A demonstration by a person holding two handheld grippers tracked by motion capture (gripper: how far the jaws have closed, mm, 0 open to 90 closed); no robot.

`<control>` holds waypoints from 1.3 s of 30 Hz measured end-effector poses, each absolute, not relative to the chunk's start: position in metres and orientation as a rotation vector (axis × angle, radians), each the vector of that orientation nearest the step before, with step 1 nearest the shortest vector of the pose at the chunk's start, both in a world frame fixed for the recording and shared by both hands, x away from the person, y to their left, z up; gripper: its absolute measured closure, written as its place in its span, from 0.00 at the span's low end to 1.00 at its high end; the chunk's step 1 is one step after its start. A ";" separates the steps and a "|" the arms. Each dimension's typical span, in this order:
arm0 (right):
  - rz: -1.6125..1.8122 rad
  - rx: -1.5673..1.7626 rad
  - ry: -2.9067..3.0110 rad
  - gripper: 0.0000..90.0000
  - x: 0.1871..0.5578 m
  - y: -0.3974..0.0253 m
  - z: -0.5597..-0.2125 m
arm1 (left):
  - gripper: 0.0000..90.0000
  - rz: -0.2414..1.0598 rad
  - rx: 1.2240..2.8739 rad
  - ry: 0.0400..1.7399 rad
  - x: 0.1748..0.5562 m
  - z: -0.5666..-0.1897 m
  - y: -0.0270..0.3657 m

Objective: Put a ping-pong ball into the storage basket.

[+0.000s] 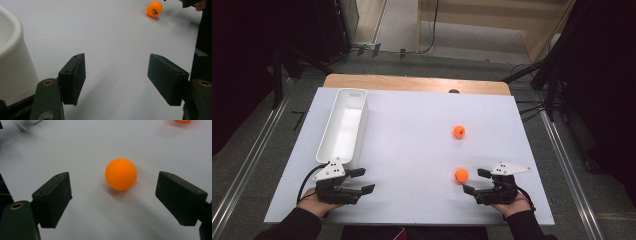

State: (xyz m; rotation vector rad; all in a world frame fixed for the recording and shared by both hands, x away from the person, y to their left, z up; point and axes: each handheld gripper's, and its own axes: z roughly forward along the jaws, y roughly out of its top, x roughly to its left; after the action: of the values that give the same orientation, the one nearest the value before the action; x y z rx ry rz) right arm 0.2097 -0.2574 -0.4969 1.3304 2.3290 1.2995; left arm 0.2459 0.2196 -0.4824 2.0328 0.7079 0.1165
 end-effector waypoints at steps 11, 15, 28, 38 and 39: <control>1.298 1.327 2.336 0.13 0.209 -0.257 -0.497 | 0.35 0.114 2.033 0.704 0.246 -0.482 0.219; 1.297 1.315 2.339 0.13 0.209 -0.256 -0.497 | 0.35 0.113 2.034 0.697 0.246 -0.482 0.218; 1.283 1.321 2.344 0.13 0.209 -0.257 -0.498 | 0.35 0.105 2.036 0.696 0.245 -0.483 0.218; 1.292 1.323 2.340 0.13 0.209 -0.257 -0.498 | 0.35 0.108 2.039 0.693 0.246 -0.483 0.217; 1.292 1.323 2.340 0.13 0.209 -0.257 -0.498 | 0.35 0.108 2.039 0.693 0.246 -0.483 0.217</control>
State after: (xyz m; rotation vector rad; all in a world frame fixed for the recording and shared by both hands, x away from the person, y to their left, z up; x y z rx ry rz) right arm 0.2094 -0.2569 -0.4977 1.3230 2.3397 1.2919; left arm 0.2457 0.2173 -0.4827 2.0394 0.6933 0.1077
